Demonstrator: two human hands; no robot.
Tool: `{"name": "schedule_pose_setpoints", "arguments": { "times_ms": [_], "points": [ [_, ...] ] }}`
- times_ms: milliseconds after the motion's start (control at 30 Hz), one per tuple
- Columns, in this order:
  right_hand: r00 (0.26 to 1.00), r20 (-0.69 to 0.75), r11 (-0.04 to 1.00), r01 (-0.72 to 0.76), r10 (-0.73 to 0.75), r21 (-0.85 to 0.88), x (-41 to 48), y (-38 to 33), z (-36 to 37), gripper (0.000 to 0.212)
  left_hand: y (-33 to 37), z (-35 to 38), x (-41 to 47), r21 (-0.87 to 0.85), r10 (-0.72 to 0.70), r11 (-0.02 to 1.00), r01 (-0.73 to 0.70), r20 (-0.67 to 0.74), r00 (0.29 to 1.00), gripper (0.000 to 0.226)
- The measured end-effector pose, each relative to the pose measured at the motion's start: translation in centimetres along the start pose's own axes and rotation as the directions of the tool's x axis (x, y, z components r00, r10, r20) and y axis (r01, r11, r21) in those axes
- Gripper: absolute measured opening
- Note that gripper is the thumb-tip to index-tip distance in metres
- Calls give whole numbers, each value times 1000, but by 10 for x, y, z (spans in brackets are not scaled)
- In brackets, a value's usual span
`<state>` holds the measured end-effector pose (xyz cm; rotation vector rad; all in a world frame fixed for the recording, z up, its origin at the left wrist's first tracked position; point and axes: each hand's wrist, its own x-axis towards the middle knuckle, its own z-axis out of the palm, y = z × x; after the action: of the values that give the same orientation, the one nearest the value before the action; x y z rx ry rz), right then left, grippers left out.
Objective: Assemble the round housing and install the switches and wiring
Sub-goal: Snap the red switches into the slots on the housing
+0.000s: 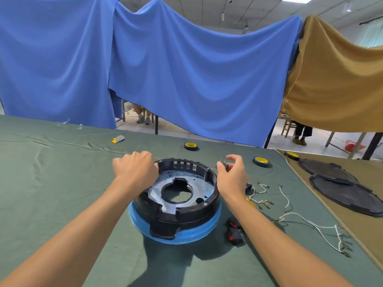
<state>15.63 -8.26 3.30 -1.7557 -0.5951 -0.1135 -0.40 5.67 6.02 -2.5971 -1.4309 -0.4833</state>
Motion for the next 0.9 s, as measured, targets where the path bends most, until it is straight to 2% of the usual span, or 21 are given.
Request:
{"name": "schedule_pose_setpoints", "arguments": {
  "times_ms": [67,133,167,200,267,333,400,467,567,633,700,767,800,900],
  "points": [
    [996,-65,995,-51,57,91,-15,-5,-2,15,-6,11,8,-188,76,979,-80,-24,997,34],
    [997,-41,987,-66,73,145,-39,-7,-1,15,-6,22,12,-488,105,870,-69,45,993,46],
    [998,-22,985,-59,63,159,-50,-7,1,18,-6,26,12,-568,119,822,-47,90,989,50],
    [999,-9,985,-47,49,164,-58,-6,5,21,-4,29,13,-581,147,813,-43,133,980,52],
    [1000,-3,987,-23,24,158,-65,-5,13,23,-1,34,12,-482,197,872,-84,189,962,51],
    [1000,2,991,-22,21,135,-59,-3,19,16,-1,36,10,-392,183,915,-94,196,963,48],
    [999,42,994,-10,5,113,-48,-1,21,17,-3,34,7,-295,98,954,-50,151,984,42],
    [995,98,995,8,-18,95,-35,-2,17,21,-7,29,6,-117,1,993,5,47,999,31],
    [995,63,997,70,-72,32,-15,-3,9,25,-14,22,6,10,-69,998,70,-44,997,27],
    [998,9,997,60,-60,52,-10,-5,4,22,-17,25,10,-49,-57,997,53,-82,995,29],
    [1000,-21,991,-18,21,135,-15,-6,2,16,-18,34,15,-290,-12,957,6,-18,1000,31],
    [995,2,970,-95,97,223,-26,-6,4,15,-15,40,16,-574,26,817,53,129,991,47],
    [993,21,960,-114,112,256,-32,-6,6,14,-13,41,16,-638,33,765,85,170,985,50],
    [993,38,953,-119,113,279,-42,-8,17,15,-10,44,16,-633,39,770,87,183,982,44]
  ]
}}
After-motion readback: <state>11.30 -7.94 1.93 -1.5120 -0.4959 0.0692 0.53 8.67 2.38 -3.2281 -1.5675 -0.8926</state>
